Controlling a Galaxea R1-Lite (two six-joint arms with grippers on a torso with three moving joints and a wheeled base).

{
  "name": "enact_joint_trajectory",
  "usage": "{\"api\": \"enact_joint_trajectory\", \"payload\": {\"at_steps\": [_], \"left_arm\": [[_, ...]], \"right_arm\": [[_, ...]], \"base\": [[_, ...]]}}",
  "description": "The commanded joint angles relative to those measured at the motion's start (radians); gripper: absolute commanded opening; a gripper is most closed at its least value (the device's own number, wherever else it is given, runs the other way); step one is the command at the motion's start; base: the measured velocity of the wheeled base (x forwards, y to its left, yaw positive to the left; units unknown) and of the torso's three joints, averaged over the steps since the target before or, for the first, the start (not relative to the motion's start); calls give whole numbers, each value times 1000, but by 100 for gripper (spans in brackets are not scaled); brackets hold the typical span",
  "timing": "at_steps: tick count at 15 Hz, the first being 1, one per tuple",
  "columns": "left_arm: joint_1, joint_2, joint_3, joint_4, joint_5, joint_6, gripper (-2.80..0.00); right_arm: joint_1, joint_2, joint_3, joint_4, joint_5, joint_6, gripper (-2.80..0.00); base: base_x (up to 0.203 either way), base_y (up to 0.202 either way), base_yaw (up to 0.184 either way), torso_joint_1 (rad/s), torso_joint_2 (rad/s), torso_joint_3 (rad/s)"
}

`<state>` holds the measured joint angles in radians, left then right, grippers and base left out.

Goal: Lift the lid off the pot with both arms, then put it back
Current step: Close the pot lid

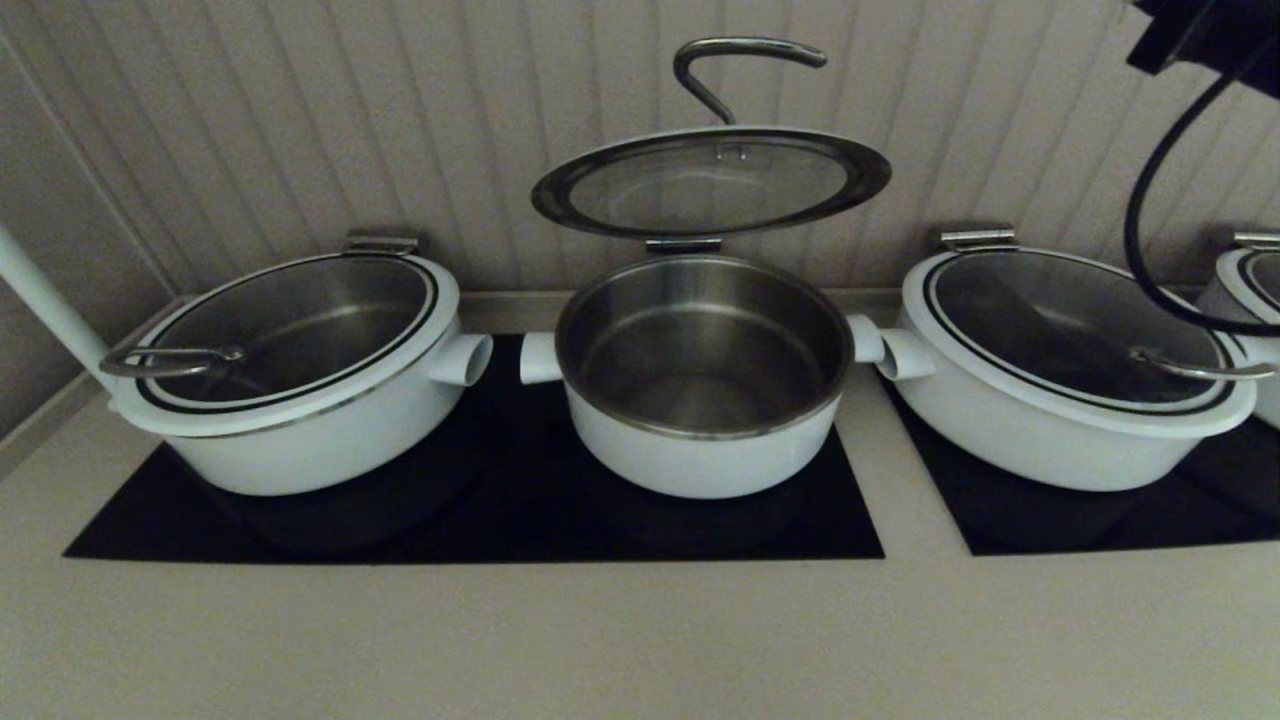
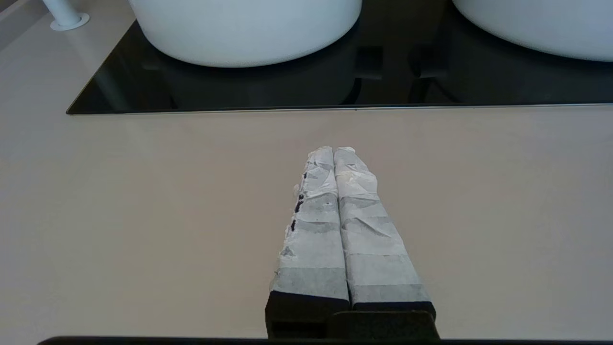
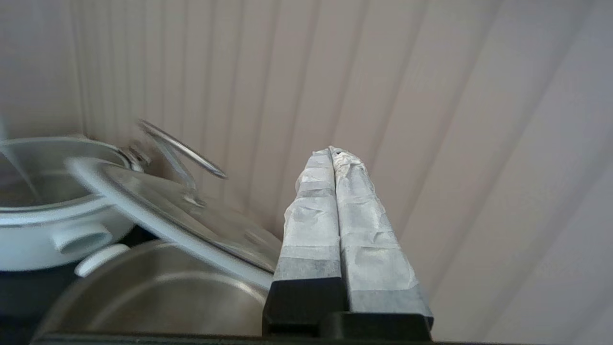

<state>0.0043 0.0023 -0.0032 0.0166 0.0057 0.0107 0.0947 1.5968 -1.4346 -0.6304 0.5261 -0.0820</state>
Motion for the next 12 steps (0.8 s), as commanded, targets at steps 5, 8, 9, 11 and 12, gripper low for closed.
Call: {"api": "enact_joint_trajectory", "payload": {"at_steps": [5,8,9,11,12], "left_arm": [[0,-2,0,0,0,0,-280],[0,-2,0,0,0,0,-280],[0,-2,0,0,0,0,-280],[0,-2,0,0,0,0,-280],[0,-2,0,0,0,0,-280]], "right_arm": [[15,251,-189,49,84,-67,-280],[44,307,-252,48,117,-68,-280],[53,321,-267,48,125,-68,-280],[73,343,-297,46,142,-68,-280],[82,354,-308,43,155,-68,-280]], "base": [[0,0,0,0,0,0],[0,0,0,0,0,0],[0,0,0,0,0,0],[0,0,0,0,0,0],[0,0,0,0,0,0]]}}
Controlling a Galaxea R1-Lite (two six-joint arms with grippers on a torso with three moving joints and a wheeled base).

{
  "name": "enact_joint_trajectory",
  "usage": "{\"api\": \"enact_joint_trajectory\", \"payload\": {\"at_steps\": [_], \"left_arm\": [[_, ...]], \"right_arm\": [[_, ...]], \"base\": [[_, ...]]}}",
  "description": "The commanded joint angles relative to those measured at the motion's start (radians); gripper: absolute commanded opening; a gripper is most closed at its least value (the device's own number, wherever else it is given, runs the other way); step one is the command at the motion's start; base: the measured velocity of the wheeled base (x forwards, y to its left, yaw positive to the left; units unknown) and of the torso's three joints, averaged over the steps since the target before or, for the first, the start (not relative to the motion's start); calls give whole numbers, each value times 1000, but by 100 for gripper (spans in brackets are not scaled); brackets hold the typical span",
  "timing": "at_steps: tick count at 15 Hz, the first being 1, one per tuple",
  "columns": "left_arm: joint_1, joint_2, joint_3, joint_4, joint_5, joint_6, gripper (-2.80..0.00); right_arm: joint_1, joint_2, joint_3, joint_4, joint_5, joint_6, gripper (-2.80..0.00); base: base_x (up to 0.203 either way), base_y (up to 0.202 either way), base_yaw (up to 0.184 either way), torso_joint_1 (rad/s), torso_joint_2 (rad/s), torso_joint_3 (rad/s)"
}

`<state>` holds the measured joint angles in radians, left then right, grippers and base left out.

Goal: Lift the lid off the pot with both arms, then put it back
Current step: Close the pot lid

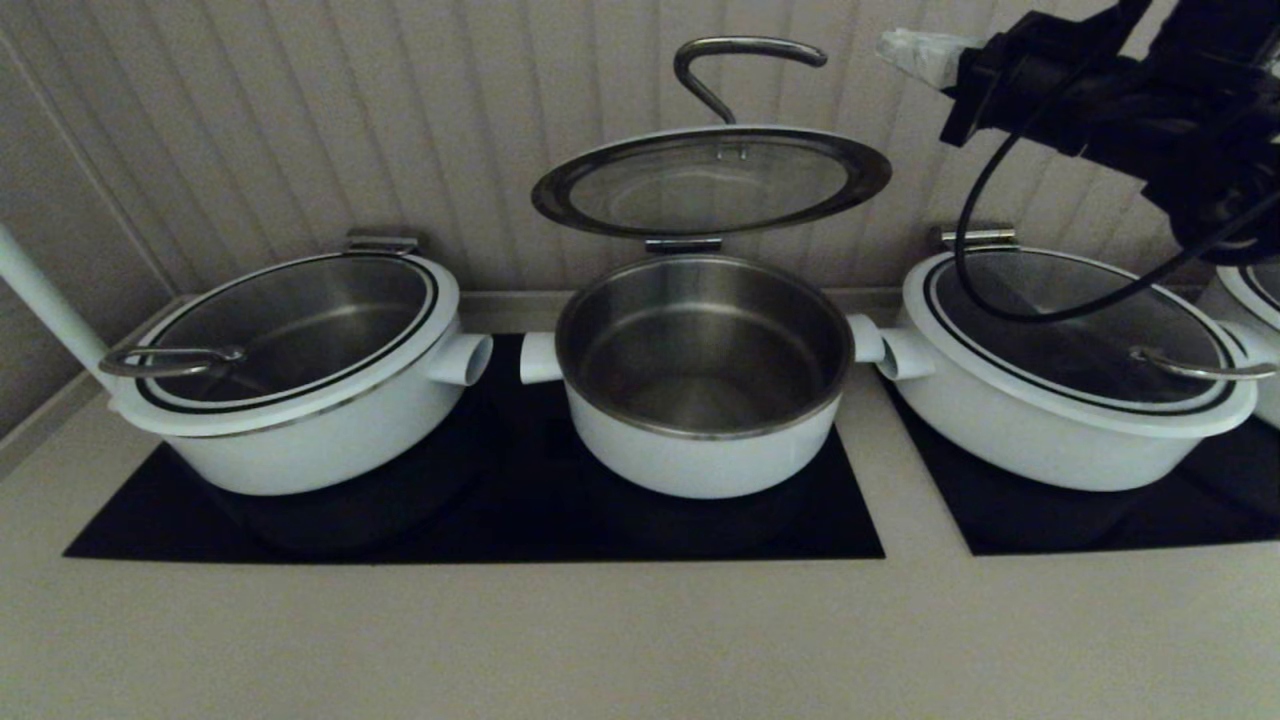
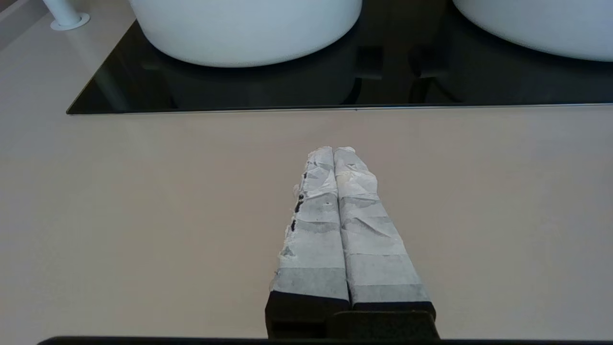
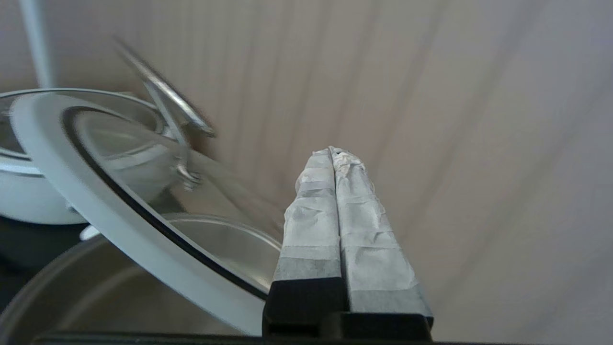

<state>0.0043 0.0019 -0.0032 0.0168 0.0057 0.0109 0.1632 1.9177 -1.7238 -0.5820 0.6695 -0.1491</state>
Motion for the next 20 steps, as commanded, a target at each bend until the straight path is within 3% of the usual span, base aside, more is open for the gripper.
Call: {"api": "enact_joint_trajectory", "payload": {"at_steps": [1,7,20], "left_arm": [[0,-2,0,0,0,0,-280],[0,-2,0,0,0,0,-280],[0,-2,0,0,0,0,-280]], "right_arm": [[23,44,-32,-5,28,-1,-280],[44,55,-36,2,89,0,-280],[87,-14,133,5,113,2,-280]], "base": [[0,0,0,0,0,0],[0,0,0,0,0,0],[0,0,0,0,0,0]]}}
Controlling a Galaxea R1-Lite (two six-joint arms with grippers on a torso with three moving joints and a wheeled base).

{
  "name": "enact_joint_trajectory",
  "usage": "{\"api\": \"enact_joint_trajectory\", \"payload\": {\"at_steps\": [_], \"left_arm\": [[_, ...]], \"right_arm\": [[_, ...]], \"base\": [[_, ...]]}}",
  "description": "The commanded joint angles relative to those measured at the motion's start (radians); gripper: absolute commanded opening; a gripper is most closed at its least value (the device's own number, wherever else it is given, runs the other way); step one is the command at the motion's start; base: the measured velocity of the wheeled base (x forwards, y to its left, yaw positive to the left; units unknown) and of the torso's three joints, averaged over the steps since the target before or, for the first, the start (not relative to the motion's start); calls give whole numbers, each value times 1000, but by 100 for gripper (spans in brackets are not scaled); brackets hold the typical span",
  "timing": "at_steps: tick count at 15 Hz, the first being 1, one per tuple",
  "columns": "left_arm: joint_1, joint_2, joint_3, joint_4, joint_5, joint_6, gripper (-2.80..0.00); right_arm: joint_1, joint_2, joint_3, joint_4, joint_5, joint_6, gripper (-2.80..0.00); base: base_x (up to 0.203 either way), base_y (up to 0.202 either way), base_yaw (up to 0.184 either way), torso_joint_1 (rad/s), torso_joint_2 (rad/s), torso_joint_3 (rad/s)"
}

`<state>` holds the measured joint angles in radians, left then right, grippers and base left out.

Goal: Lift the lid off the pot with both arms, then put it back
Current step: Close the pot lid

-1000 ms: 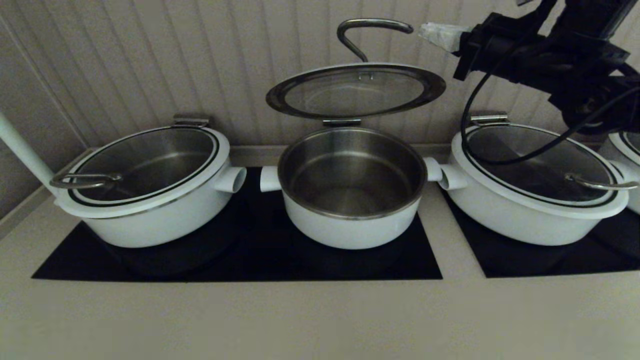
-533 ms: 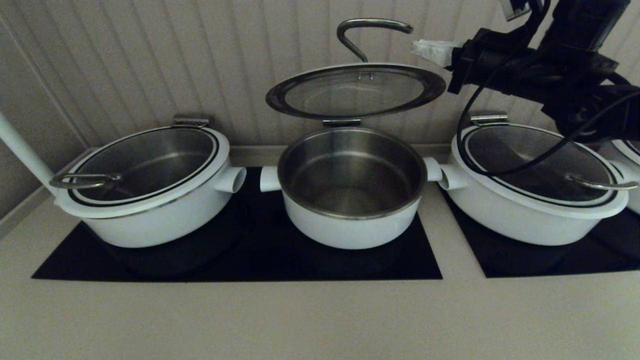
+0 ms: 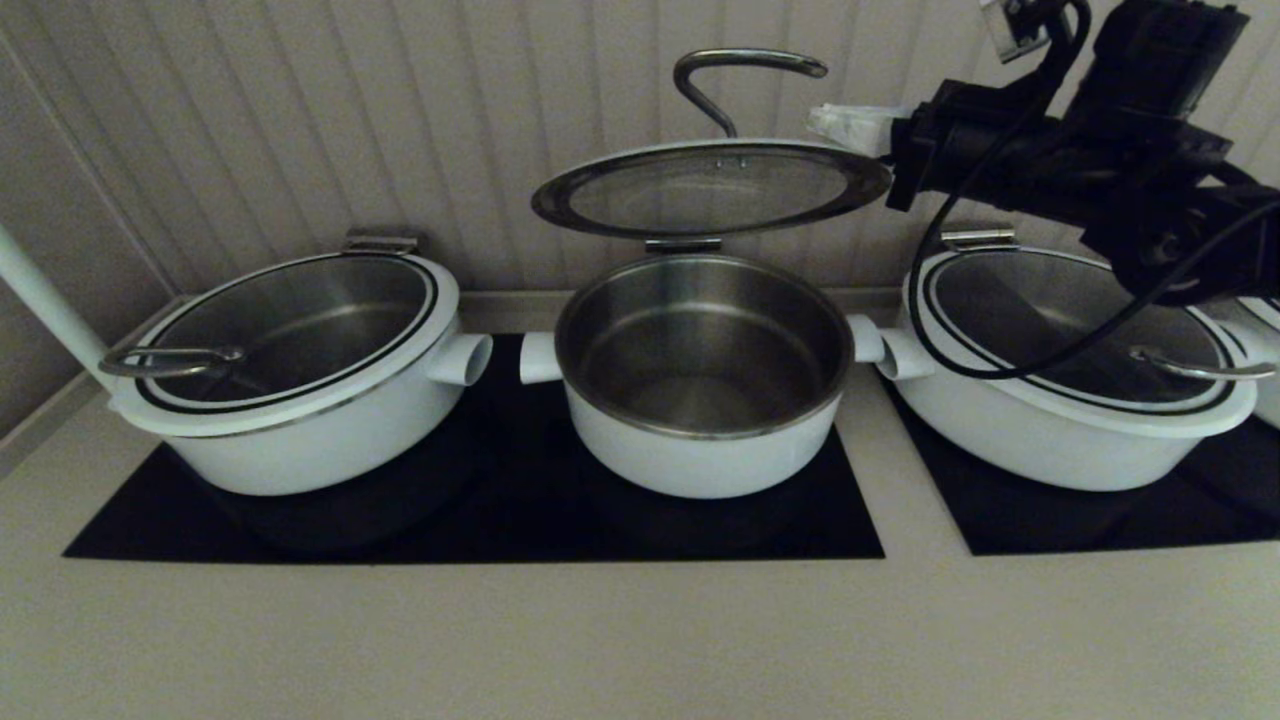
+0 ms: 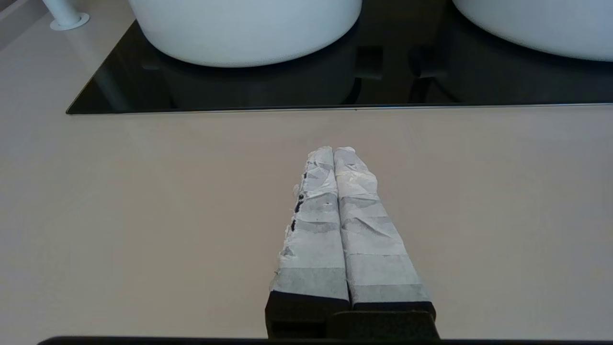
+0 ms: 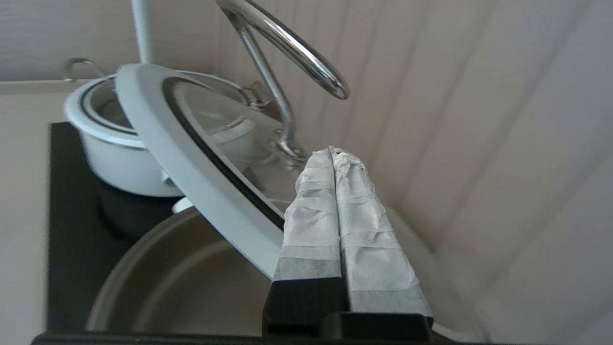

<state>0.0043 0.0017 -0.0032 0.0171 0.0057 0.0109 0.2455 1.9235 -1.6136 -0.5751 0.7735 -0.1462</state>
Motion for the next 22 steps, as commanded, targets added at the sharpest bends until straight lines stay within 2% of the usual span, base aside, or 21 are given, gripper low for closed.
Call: {"api": "enact_joint_trajectory", "payload": {"at_steps": [1,9,22], "left_arm": [[0,-2,0,0,0,0,-280],[0,-2,0,0,0,0,-280],[0,-2,0,0,0,0,-280]], "right_arm": [[5,-28,39,-2,21,-1,-280],[5,-89,125,58,24,-3,-280],[7,-159,357,40,23,-13,-280]], "base": [[0,0,0,0,0,0],[0,0,0,0,0,0],[0,0,0,0,0,0]]}}
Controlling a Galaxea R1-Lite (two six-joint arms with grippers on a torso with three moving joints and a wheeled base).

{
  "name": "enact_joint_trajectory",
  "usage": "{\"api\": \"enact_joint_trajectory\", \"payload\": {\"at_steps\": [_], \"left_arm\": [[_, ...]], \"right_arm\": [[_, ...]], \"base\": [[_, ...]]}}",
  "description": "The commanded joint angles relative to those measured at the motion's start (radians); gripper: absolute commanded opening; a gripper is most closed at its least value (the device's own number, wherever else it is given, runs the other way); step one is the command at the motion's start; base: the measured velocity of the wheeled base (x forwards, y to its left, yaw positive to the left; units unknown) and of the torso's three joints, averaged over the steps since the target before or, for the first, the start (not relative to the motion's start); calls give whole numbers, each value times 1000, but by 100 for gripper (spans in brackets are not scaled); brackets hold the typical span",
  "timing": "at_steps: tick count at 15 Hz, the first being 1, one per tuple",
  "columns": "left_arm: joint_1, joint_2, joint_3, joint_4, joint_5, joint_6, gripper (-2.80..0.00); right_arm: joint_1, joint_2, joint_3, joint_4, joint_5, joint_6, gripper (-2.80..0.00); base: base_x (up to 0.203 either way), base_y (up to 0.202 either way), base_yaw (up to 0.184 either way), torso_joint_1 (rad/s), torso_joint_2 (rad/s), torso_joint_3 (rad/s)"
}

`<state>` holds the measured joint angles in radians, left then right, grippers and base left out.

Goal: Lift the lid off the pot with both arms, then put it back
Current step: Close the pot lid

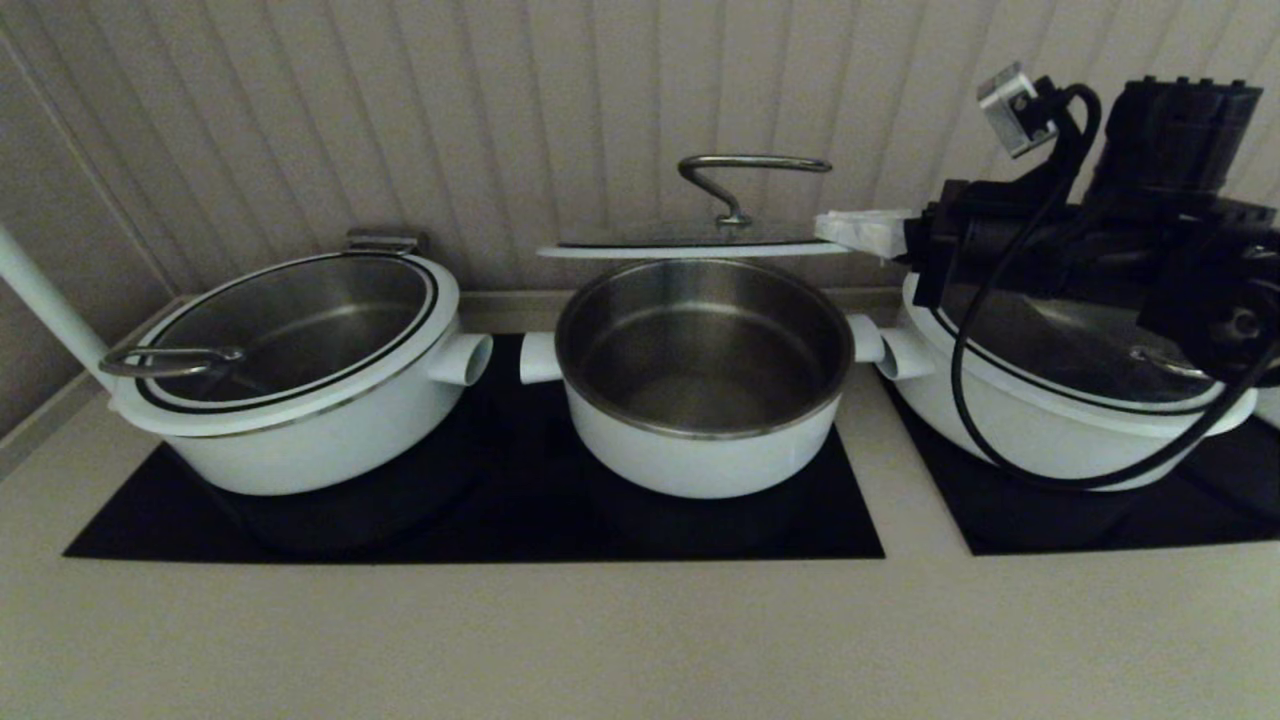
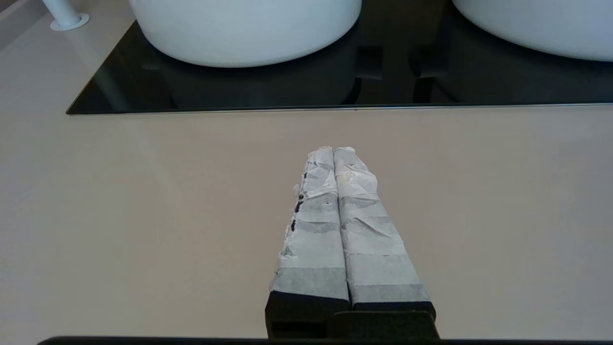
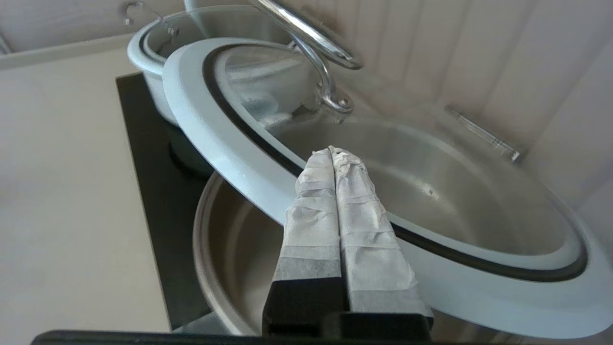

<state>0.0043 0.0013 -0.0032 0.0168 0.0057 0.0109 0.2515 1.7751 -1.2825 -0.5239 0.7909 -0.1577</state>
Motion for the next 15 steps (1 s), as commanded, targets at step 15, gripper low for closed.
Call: {"api": "enact_joint_trajectory", "payload": {"at_steps": [15], "left_arm": [[0,0,0,0,0,0,-280]], "right_arm": [[55,-11,318,-246,-2,3,-280]], "base": [[0,0,0,0,0,0]]}}
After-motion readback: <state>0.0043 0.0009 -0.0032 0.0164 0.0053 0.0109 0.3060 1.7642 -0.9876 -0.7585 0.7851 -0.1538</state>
